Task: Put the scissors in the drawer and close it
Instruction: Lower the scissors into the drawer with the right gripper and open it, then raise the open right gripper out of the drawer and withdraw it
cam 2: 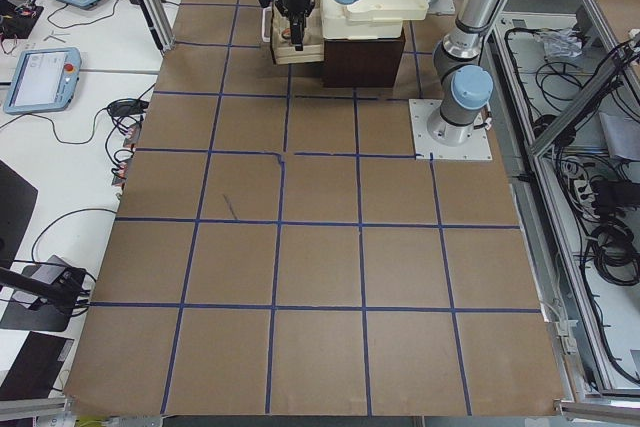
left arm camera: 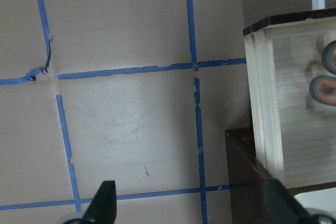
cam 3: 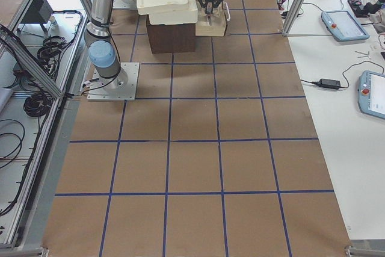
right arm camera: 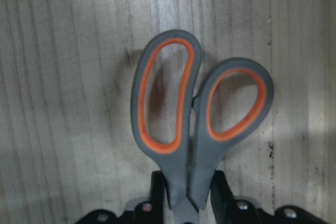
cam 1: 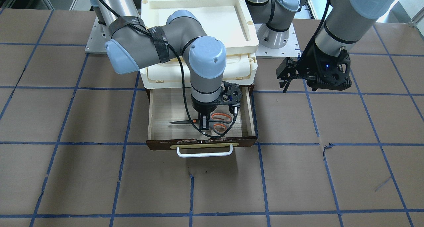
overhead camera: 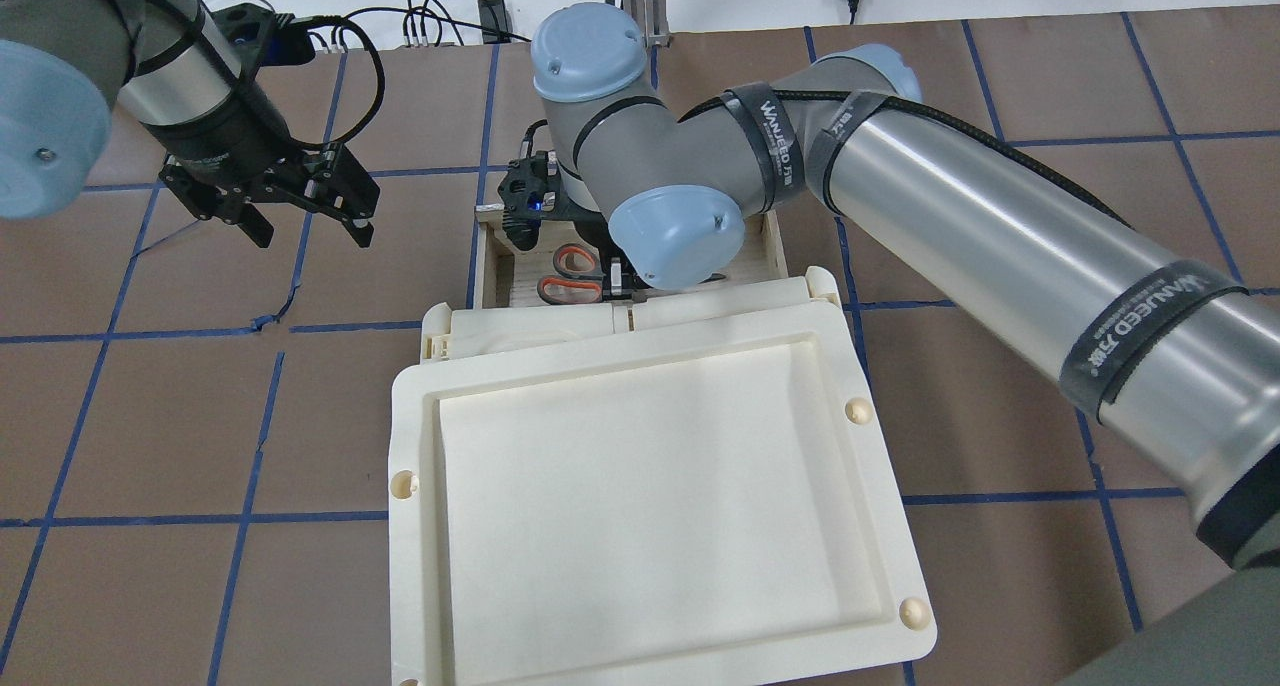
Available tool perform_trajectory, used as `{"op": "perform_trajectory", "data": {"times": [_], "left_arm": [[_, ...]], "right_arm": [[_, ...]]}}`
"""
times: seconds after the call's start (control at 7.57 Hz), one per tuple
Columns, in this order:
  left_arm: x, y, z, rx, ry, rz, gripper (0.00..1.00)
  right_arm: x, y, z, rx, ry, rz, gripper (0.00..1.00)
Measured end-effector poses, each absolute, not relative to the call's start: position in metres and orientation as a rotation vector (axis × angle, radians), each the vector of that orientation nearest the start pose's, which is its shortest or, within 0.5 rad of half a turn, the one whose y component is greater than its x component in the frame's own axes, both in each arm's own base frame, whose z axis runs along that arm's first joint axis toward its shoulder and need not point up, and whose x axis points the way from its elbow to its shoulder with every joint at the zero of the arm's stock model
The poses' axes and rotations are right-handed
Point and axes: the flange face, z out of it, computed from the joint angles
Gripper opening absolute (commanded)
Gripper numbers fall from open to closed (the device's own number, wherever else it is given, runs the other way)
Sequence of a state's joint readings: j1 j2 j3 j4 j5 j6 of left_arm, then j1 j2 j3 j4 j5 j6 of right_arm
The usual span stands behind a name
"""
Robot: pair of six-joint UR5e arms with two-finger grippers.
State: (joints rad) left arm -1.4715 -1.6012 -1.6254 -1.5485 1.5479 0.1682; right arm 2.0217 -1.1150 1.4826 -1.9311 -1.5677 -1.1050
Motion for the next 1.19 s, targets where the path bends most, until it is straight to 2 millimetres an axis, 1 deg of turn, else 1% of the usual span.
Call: {"op": "perform_trajectory", "data": {"times": [0.13, 0.26, 0.4, 0.53, 0.66, 0.79, 0.92, 1.06, 1.19], "left_arm": [[-0.086, -0.507, 0.448, 0.109, 3.170, 0.098, 1.00], [-0.086, -0.507, 0.448, 0.109, 3.170, 0.100, 1.00], [-0.087, -0.507, 0.448, 0.109, 3.170, 0.102, 1.00], [-0.087, -0.507, 0.448, 0.109, 3.170, 0.103, 1.00], [-0.087, -0.507, 0.448, 0.109, 3.170, 0.104, 1.00], [-0.086, -0.507, 0.448, 0.108, 3.170, 0.104, 1.00], [-0.086, -0.507, 0.448, 0.108, 3.170, 0.104, 1.00], [-0.086, -0.507, 0.448, 0.108, 3.171, 0.104, 1.00], [-0.086, -0.507, 0.448, 0.108, 3.171, 0.104, 1.00]], "right_arm": [[0.405, -0.529, 0.302, -2.200, 2.234, 0.011, 0.84], [0.405, -0.529, 0.302, -2.193, 2.234, 0.007, 0.89], [0.406, -0.528, 0.304, -2.179, 2.233, -0.004, 0.92], [0.406, -0.528, 0.310, -2.163, 2.237, -0.024, 0.92], [0.401, -0.533, 0.325, -2.149, 2.256, -0.064, 0.92], [0.390, -0.542, 0.346, -2.126, 2.295, -0.118, 0.92], [0.371, -0.551, 0.368, -2.075, 2.358, -0.171, 0.92], [0.347, -0.559, 0.387, -1.991, 2.438, -0.206, 0.95], [0.317, -0.566, 0.406, -1.859, 2.539, -0.223, 0.99]]}}
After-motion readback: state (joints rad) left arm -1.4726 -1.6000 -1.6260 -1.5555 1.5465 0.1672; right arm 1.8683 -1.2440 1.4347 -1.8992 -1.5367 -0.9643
